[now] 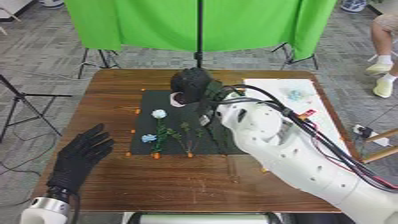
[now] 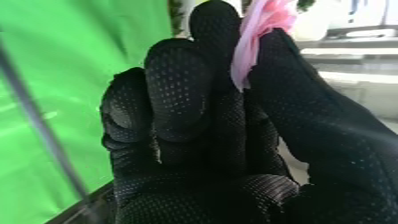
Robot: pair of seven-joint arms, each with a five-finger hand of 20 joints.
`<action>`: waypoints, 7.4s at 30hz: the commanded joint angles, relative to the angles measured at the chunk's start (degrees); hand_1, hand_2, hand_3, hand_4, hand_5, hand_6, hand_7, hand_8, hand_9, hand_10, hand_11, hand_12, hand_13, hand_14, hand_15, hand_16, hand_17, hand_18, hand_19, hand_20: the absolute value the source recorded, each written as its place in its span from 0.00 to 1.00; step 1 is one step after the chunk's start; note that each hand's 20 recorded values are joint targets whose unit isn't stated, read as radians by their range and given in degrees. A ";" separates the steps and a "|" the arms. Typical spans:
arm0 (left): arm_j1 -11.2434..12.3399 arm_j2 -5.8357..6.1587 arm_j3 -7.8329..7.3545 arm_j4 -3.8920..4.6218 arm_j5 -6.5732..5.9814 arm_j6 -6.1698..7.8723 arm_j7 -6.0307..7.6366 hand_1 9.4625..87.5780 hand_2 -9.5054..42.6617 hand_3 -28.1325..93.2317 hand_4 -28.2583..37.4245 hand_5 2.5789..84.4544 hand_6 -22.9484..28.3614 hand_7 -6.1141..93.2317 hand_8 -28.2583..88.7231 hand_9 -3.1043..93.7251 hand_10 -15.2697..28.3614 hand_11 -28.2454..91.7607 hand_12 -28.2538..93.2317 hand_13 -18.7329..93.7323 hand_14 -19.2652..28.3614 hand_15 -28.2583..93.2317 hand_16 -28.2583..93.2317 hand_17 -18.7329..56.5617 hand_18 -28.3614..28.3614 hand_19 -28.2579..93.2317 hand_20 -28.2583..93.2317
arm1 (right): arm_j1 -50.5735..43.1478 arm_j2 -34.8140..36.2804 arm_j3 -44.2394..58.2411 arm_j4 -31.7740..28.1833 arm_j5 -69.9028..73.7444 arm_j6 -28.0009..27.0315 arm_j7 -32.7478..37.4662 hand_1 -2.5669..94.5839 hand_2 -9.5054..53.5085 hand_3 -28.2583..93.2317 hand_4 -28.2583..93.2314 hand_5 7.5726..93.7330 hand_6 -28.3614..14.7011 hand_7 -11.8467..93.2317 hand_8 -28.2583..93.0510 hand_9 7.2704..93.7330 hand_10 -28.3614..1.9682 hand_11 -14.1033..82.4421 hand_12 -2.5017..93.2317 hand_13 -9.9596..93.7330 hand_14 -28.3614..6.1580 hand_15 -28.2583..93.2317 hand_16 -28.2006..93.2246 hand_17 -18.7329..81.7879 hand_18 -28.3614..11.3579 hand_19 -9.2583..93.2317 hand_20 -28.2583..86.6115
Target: Arrange flowers
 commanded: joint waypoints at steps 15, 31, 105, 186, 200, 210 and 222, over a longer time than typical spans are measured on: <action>-1.28 0.26 0.96 1.40 0.36 -1.86 -2.15 0.18 0.19 0.80 0.02 0.37 0.53 0.26 0.17 0.33 0.63 0.44 0.37 0.38 0.70 0.56 0.24 0.14 0.87 0.65 0.31 | -0.66 -5.09 -7.33 8.55 -8.08 -3.36 2.78 0.56 0.08 0.91 0.00 0.65 0.70 0.60 0.18 0.90 0.77 0.34 0.48 0.83 0.72 0.76 0.46 0.56 0.31 0.94 0.57; -1.14 0.46 0.87 1.36 0.27 -1.65 -1.83 0.18 0.19 0.80 0.02 0.37 0.53 0.26 0.17 0.33 0.63 0.44 0.37 0.38 0.70 0.56 0.24 0.14 0.87 0.65 0.31 | 1.17 -3.62 -10.66 7.18 -8.66 2.05 8.25 0.53 0.09 0.86 0.00 0.60 0.71 0.62 0.19 0.85 0.76 0.38 0.50 0.80 0.72 0.77 0.46 0.54 0.32 0.93 0.58; 1.79 0.03 -0.41 0.00 0.09 -0.88 -0.85 0.18 0.19 0.80 0.02 0.37 0.53 0.26 0.17 0.33 0.63 0.44 0.37 0.38 0.70 0.56 0.24 0.14 0.87 0.65 0.31 | -14.02 22.04 13.54 7.09 -3.65 -7.37 21.25 0.36 0.04 0.95 0.00 0.26 0.59 0.36 0.09 0.30 0.72 0.31 0.20 0.49 0.66 0.47 0.38 0.32 0.27 0.67 0.43; 1.36 -0.62 0.08 0.19 0.28 -1.25 -1.43 0.19 0.21 0.80 0.02 0.37 0.53 0.26 0.17 0.33 0.63 0.44 0.37 0.38 0.70 0.56 0.24 0.14 0.87 0.65 0.31 | -6.01 2.43 -0.86 3.29 -10.65 -5.62 7.41 0.44 0.06 0.87 0.00 0.57 0.71 0.51 0.17 0.72 0.70 0.45 0.34 0.77 0.74 0.72 0.41 0.49 0.34 0.85 0.57; 1.34 -0.48 -0.15 0.15 0.27 -1.17 -1.97 0.19 0.21 0.80 0.02 0.37 0.53 0.26 0.17 0.33 0.63 0.44 0.37 0.38 0.70 0.56 0.24 0.14 0.87 0.65 0.31 | -8.90 3.10 2.84 -0.07 -7.19 -6.96 4.25 0.26 0.06 0.89 0.00 0.54 0.68 0.43 0.08 0.62 0.60 0.50 0.27 0.72 0.66 0.74 0.40 0.46 0.30 0.84 0.58; 1.19 -0.35 -0.23 0.26 0.26 -1.38 -2.34 0.19 0.20 0.80 0.01 0.37 0.53 0.26 0.17 0.33 0.63 0.44 0.37 0.38 0.70 0.56 0.24 0.14 0.87 0.65 0.31 | -10.60 3.86 3.85 -2.24 -6.30 -7.03 3.85 0.22 0.09 0.88 0.00 0.54 0.66 0.36 0.10 0.63 0.60 0.33 0.20 0.72 0.62 0.71 0.39 0.46 0.27 0.84 0.58; 0.96 -0.52 -0.18 0.38 0.27 -1.22 -2.58 0.19 0.20 0.80 0.02 0.37 0.53 0.26 0.17 0.33 0.63 0.44 0.37 0.38 0.70 0.56 0.24 0.14 0.87 0.65 0.31 | -10.92 4.08 3.55 -1.77 -4.41 -5.89 3.14 0.22 0.10 0.88 0.00 0.57 0.67 0.34 0.11 0.61 0.57 0.27 0.17 0.73 0.62 0.68 0.39 0.46 0.27 0.84 0.57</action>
